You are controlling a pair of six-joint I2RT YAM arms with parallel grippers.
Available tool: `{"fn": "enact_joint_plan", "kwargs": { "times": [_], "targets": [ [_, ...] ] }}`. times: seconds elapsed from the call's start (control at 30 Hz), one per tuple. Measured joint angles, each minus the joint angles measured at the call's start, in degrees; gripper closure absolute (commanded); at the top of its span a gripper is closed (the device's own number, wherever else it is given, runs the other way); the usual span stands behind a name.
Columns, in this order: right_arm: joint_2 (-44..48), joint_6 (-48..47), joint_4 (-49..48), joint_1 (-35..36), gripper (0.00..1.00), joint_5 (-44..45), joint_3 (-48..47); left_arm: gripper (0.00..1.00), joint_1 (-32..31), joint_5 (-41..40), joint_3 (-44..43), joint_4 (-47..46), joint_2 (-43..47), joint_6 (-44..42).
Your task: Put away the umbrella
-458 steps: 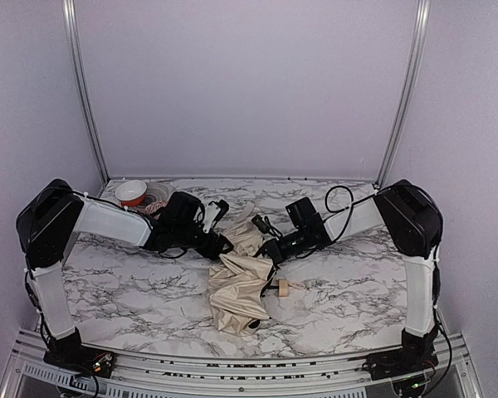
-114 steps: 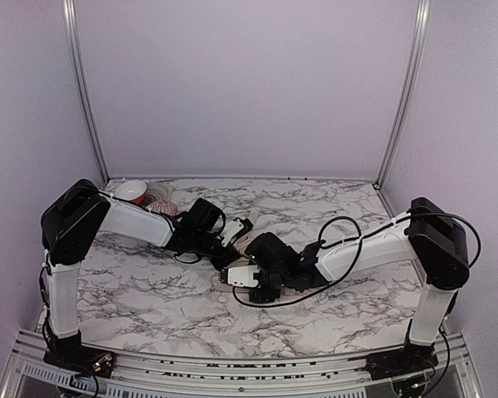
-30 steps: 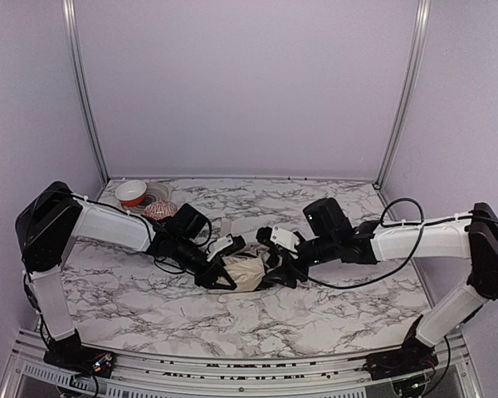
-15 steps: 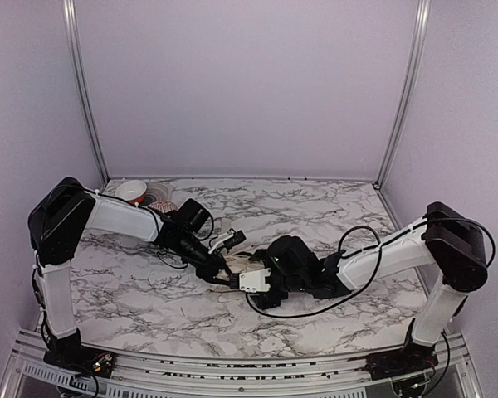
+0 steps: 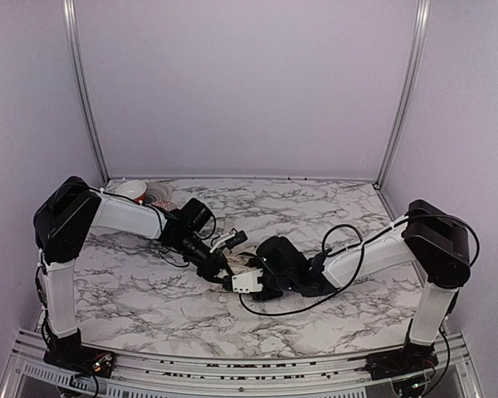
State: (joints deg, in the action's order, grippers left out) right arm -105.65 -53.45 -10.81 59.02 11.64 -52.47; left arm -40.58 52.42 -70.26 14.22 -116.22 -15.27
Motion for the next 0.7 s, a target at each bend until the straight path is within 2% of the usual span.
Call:
{"fn": "enact_joint_plan", "kwargs": {
  "times": [0.03,0.1,0.13,0.27,0.4,0.5,0.6,0.7],
  "targets": [
    [-0.13,0.13,0.57,0.0,0.52,-0.11,-0.13,0.85,0.0,-0.02,-0.11,0.11,0.0,-0.22],
    [-0.24,0.98,1.09,-0.07,0.58,-0.37,-0.17,0.63,-0.02,-0.13,-0.15,0.2,0.0,-0.74],
    [-0.24,1.11,1.36,-0.13,0.61,-0.61,-0.2,0.56,-0.02,-0.26,-0.2,0.22,0.0,-0.85],
    [-0.24,1.99,3.61,-0.28,0.66,-2.36,-0.33,0.35,0.26,0.02,0.13,0.5,0.52,0.07],
    [-0.2,5.09,7.15,-1.55,0.69,-5.55,-2.08,0.29,1.88,-3.98,4.0,-1.73,5.73,3.72],
    [-0.2,8.83,9.99,-3.72,0.71,-10.27,-3.91,0.24,4.74,-8.76,9.7,-6.88,12.37,7.3],
    [-0.2,12.46,12.15,-6.71,0.71,-16.39,-4.96,0.24,6.51,-13.09,15.91,-14.88,19.89,9.88],
    [-0.2,15.72,13.88,-10.08,0.74,-23.32,-5.44,0.29,6.78,-16.28,20.06,-21.31,25.46,11.3]
  ]
}}
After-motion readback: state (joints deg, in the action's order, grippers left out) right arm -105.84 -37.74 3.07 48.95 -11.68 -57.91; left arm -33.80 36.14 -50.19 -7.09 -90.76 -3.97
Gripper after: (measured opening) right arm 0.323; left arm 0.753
